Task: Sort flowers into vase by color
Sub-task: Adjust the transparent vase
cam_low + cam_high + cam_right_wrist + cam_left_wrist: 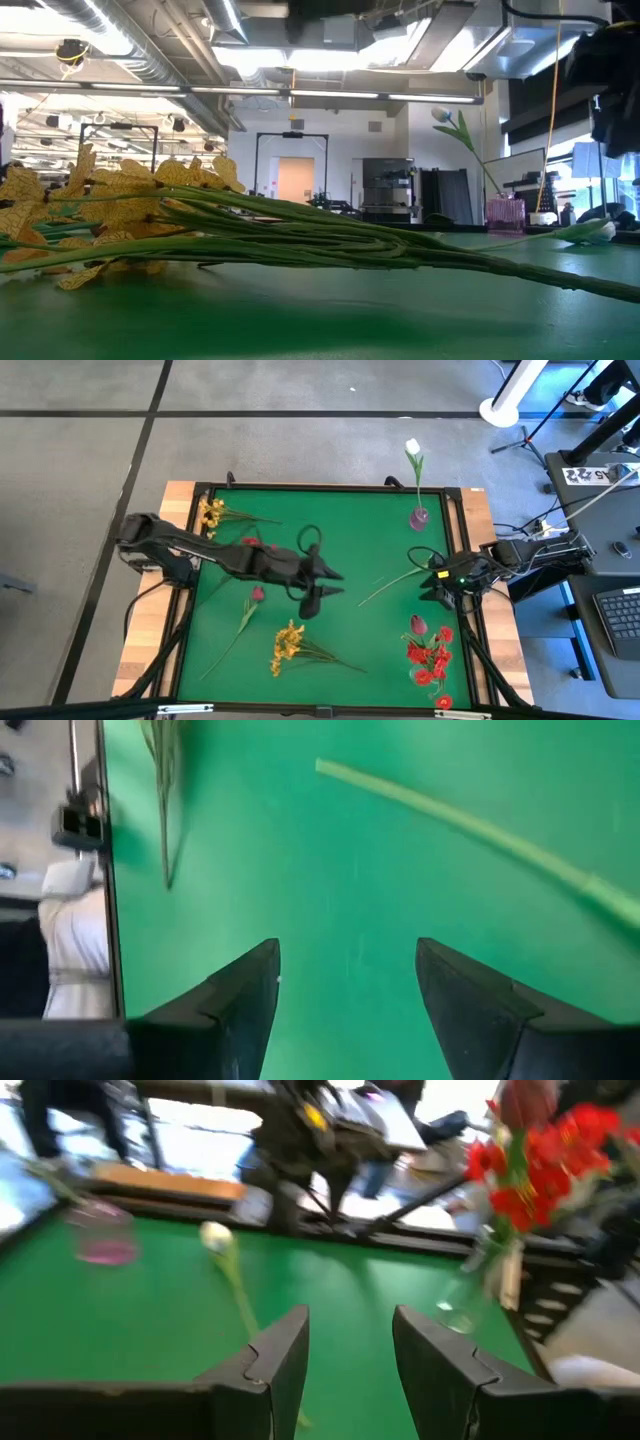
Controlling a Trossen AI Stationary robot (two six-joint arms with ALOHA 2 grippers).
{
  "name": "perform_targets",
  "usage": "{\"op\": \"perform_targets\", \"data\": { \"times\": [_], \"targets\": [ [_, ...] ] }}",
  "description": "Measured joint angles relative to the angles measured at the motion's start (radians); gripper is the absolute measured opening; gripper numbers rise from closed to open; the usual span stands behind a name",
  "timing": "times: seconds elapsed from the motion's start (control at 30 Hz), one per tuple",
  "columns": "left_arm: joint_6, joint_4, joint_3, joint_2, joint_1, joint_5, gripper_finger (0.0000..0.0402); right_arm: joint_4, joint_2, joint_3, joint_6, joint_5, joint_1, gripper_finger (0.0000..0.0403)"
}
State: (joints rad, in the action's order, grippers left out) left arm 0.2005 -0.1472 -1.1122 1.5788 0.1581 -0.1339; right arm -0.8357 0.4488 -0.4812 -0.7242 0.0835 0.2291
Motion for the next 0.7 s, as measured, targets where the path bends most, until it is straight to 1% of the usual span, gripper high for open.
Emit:
{"op": "perform_targets", "data": {
  "times": [0.07, 0.13, 0.3, 0.4, 0.5, 0.57, 0.63, 0.7],
  "targets": [
    [0.003, -0.070, 0.000, 0.069, 0.006, 0.052, 0.0142, 0.012, 0.000, 0.000, 0.008, -0.024, 0.000, 0.0233],
    [0.006, -0.146, 0.000, 0.140, 0.016, 0.078, 0.0142, 0.015, 0.000, 0.000, 0.011, -0.043, 0.000, 0.0233],
    [0.007, -0.343, 0.000, 0.280, 0.047, 0.095, 0.0142, 0.007, 0.000, 0.000, -0.010, -0.110, 0.000, 0.0234],
    [0.028, -0.391, 0.000, 0.317, 0.061, 0.096, 0.0142, 0.007, 0.001, -0.010, -0.006, -0.133, 0.000, 0.0233],
    [0.041, -0.391, 0.000, 0.325, 0.062, 0.095, 0.0142, -0.001, 0.000, -0.062, 0.033, -0.108, 0.000, 0.0233],
    [0.044, -0.391, 0.000, 0.326, 0.061, 0.092, 0.0142, -0.030, 0.000, -0.107, 0.067, -0.053, 0.000, 0.0233],
    [0.045, -0.391, 0.000, 0.326, 0.061, 0.092, 0.0142, -0.116, 0.001, -0.158, 0.068, -0.011, 0.000, 0.0232],
    [0.045, -0.391, 0.000, 0.326, 0.061, 0.092, 0.0142, -0.244, 0.015, -0.206, 0.029, -0.003, 0.000, 0.0226]
  ]
}}
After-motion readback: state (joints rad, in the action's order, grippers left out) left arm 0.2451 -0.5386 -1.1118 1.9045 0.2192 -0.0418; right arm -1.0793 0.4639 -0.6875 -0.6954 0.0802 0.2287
